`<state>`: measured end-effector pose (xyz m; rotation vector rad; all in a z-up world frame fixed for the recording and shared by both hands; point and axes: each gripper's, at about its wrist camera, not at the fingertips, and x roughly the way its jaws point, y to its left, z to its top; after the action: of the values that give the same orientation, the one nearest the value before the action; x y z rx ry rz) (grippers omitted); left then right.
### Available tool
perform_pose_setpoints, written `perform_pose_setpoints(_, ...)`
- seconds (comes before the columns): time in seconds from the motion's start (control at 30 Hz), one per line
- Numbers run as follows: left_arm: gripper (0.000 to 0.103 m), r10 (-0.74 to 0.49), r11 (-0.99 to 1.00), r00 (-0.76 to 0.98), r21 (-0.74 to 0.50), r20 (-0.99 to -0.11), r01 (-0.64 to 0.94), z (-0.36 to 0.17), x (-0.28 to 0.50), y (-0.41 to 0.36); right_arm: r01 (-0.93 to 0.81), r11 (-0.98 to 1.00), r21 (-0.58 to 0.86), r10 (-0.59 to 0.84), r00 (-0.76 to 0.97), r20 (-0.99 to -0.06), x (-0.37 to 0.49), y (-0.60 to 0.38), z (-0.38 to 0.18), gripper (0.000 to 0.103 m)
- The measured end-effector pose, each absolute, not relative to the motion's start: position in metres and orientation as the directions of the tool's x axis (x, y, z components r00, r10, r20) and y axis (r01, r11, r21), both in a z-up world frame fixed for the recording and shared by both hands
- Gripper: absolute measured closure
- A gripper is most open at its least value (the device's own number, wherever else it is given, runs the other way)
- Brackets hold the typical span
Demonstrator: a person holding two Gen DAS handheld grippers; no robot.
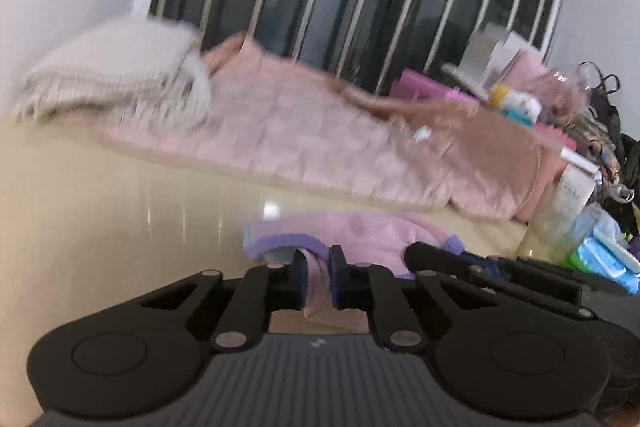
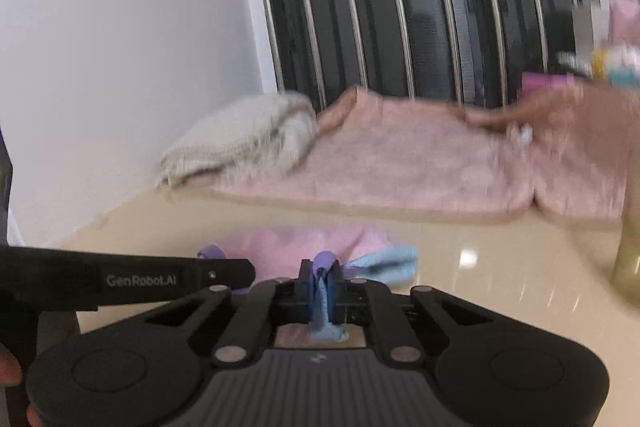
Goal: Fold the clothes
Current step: 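Lift the folded bundle with both grippers and place it on the pink jacket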
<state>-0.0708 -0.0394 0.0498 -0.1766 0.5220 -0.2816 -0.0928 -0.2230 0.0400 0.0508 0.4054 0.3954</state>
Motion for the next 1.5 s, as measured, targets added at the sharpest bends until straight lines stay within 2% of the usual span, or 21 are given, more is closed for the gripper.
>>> perform_pose_setpoints(0.13, 0.096, -0.330, 0.943, 0.852, -0.189, -0.406, 0.275, 0.089, -0.046, -0.046, -0.381, 0.922, 0.067, 0.381, 0.864, -0.329, -0.068, -0.226, 0.076, 0.099)
perform_pose_setpoints(0.37, 0.097, -0.384, 0.923, 0.836, -0.200, -0.392, 0.330, 0.163, 0.059, -0.053, -0.351, 0.935, 0.053, 0.349, 0.880, -0.322, 0.028, -0.234, 0.150, 0.099)
perform_pose_setpoints(0.5, 0.097, -0.375, 0.924, 0.882, -0.185, -0.285, 0.333, 0.189, 0.112, -0.058, -0.315, 0.949, 0.025, 0.308, 0.905, -0.292, 0.092, -0.233, 0.184, 0.099)
perform_pose_setpoints(0.6, 0.096, -0.371, 0.928, 0.848, -0.193, -0.379, 0.319, 0.146, 0.141, -0.057, -0.272, 0.961, -0.048, 0.250, 0.932, -0.261, 0.132, -0.225, 0.190, 0.099)
perform_pose_setpoints(0.63, 0.094, -0.369, 0.929, 0.834, -0.196, -0.410, 0.315, 0.132, 0.150, -0.057, -0.256, 0.964, -0.071, 0.230, 0.938, -0.259, 0.145, -0.223, 0.185, 0.099)
perform_pose_setpoints(0.7, 0.081, -0.364, 0.931, 0.805, -0.200, -0.469, 0.305, 0.104, 0.170, -0.056, -0.239, 0.969, -0.067, 0.208, 0.929, -0.306, 0.174, -0.223, 0.164, 0.097)
perform_pose_setpoints(0.73, 0.066, -0.362, 0.932, 0.788, -0.202, -0.498, 0.300, 0.090, 0.180, -0.056, -0.235, 0.970, -0.054, 0.202, 0.914, -0.353, 0.189, -0.224, 0.146, 0.094)
perform_pose_setpoints(0.77, 0.063, -0.358, 0.934, 0.771, -0.204, -0.526, 0.295, 0.075, 0.189, -0.055, -0.231, 0.972, -0.046, 0.192, 0.889, -0.416, 0.204, -0.223, 0.121, 0.093)
perform_pose_setpoints(0.8, 0.064, -0.355, 0.935, 0.753, -0.205, -0.554, 0.290, 0.061, 0.199, -0.055, -0.230, 0.972, -0.047, 0.179, 0.853, -0.490, 0.216, -0.222, 0.095, 0.087)
perform_pose_setpoints(0.83, 0.068, -0.352, 0.936, 0.734, -0.207, -0.581, 0.285, 0.047, 0.209, -0.055, -0.241, 0.969, -0.057, 0.163, 0.795, -0.585, 0.227, -0.220, 0.068, 0.087)
perform_pose_setpoints(0.9, 0.066, -0.344, 0.939, 0.693, -0.209, -0.633, 0.274, 0.019, 0.228, -0.054, -0.263, 0.962, -0.069, 0.146, 0.711, -0.688, 0.232, -0.219, 0.035, 0.087)
perform_pose_setpoints(0.97, 0.050, -0.380, 0.925, 0.678, -0.263, -0.630, 0.274, 0.016, 0.221, -0.042, -0.253, 0.967, -0.039, 0.161, 0.720, -0.675, 0.223, -0.226, 0.035, 0.081)
perform_pose_setpoints(1.03, 0.046, -0.379, 0.923, 0.710, -0.300, -0.594, 0.241, 0.027, 0.220, -0.035, -0.233, 0.972, 0.010, 0.188, 0.757, -0.626, 0.213, -0.235, 0.045, 0.062)
perform_pose_setpoints(1.07, 0.044, -0.377, 0.921, 0.725, -0.319, -0.576, 0.226, 0.032, 0.220, -0.031, -0.224, 0.974, 0.043, 0.205, 0.779, -0.592, 0.210, -0.237, 0.052, 0.061)
perform_pose_setpoints(1.13, 0.045, -0.385, 0.919, 0.705, -0.318, -0.596, 0.233, 0.028, 0.230, -0.038, -0.212, 0.973, 0.086, 0.224, 0.802, -0.553, 0.217, -0.238, 0.057, 0.061)
perform_pose_setpoints(1.23, 0.077, -0.395, 0.917, 0.673, -0.316, -0.625, 0.245, 0.022, 0.245, -0.049, -0.166, 0.984, 0.071, 0.173, 0.759, -0.627, 0.233, -0.234, 0.036, 0.067)
perform_pose_setpoints(1.27, 0.084, -0.388, 0.921, 0.678, -0.301, -0.624, 0.249, 0.019, 0.241, -0.048, -0.169, 0.982, 0.081, 0.182, 0.748, -0.639, 0.231, -0.235, 0.029, 0.069)
perform_pose_setpoints(1.3, 0.088, -0.380, 0.924, 0.683, -0.285, -0.624, 0.253, 0.016, 0.238, -0.047, -0.178, 0.979, 0.100, 0.200, 0.742, -0.640, 0.227, -0.238, 0.022, 0.076)
perform_pose_setpoints(1.33, 0.097, -0.372, 0.928, 0.688, -0.271, -0.623, 0.257, 0.013, 0.235, -0.047, -0.183, 0.976, 0.119, 0.217, 0.734, -0.643, 0.225, -0.241, 0.016, 0.085)
perform_pose_setpoints(1.4, 0.097, -0.383, 0.922, 0.681, -0.301, -0.625, 0.242, 0.016, 0.234, -0.036, -0.184, 0.975, 0.125, 0.221, 0.735, -0.642, 0.221, -0.245, 0.010, 0.093)
perform_pose_setpoints(1.5, 0.094, -0.399, 0.912, 0.670, -0.346, -0.626, 0.220, 0.020, 0.233, -0.019, -0.181, 0.974, 0.135, 0.224, 0.717, -0.660, 0.216, -0.249, 0.023, 0.095)
